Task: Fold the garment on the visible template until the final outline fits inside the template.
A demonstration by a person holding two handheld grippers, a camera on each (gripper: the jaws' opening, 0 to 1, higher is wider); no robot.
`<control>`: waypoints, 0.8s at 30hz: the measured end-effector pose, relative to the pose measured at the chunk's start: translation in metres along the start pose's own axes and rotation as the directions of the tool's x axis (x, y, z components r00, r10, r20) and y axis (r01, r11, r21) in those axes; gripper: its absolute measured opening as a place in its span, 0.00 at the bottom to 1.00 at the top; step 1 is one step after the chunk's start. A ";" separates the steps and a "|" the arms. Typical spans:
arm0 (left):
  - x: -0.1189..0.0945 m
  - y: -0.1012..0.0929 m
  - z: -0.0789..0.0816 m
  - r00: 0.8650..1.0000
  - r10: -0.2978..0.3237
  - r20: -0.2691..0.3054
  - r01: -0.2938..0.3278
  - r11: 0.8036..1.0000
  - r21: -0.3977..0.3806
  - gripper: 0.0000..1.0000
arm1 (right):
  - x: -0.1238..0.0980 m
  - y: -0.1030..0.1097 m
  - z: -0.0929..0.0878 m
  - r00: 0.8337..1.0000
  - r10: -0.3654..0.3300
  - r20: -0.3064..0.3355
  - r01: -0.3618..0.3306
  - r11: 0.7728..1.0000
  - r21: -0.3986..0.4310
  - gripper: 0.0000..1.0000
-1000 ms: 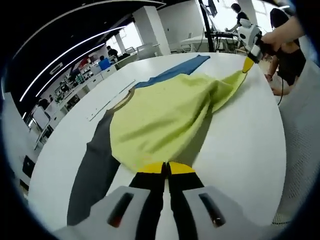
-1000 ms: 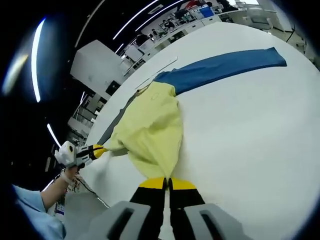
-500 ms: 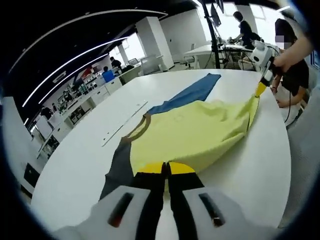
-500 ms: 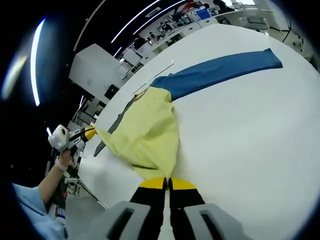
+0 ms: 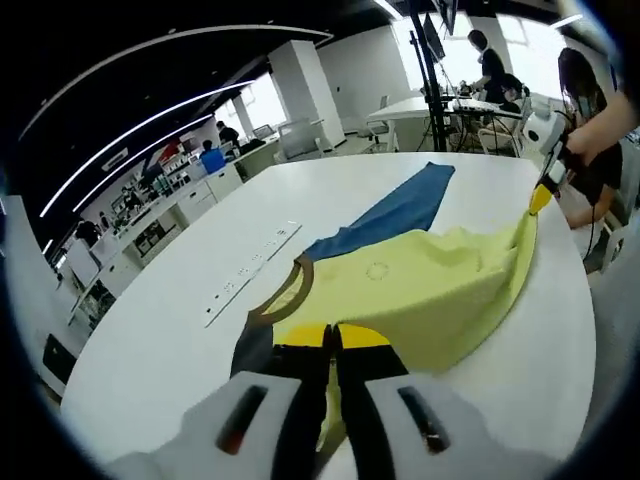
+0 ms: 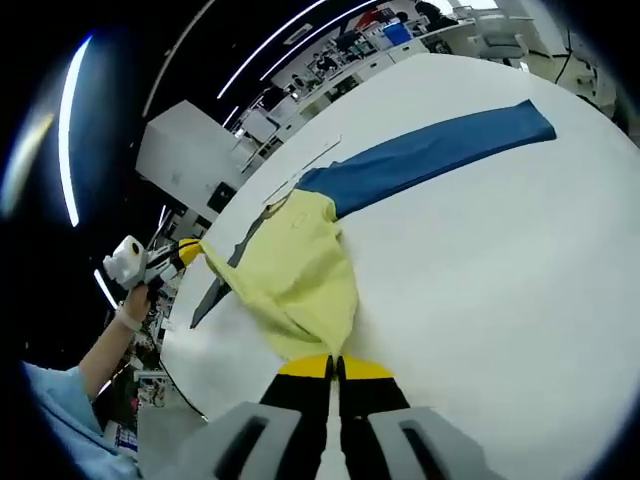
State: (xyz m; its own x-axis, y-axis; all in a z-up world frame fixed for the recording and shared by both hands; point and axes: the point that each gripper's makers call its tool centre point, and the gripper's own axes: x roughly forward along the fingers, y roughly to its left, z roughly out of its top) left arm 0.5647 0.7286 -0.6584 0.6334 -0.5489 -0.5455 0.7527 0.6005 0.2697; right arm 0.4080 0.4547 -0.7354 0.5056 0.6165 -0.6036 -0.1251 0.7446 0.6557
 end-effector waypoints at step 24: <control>0.060 0.005 -0.027 0.995 -0.026 -0.097 0.011 0.989 -0.150 0.00 | 0.004 -0.008 -0.009 1.000 0.000 0.004 0.000 0.997 0.074 0.00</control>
State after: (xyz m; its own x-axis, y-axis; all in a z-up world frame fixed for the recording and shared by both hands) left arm 0.6014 0.7148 -0.7111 0.5931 -0.5056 -0.6266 0.7243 0.6749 0.1410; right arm 0.4036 0.4538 -0.7470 0.5090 0.6152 -0.6020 -0.0620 0.7237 0.6873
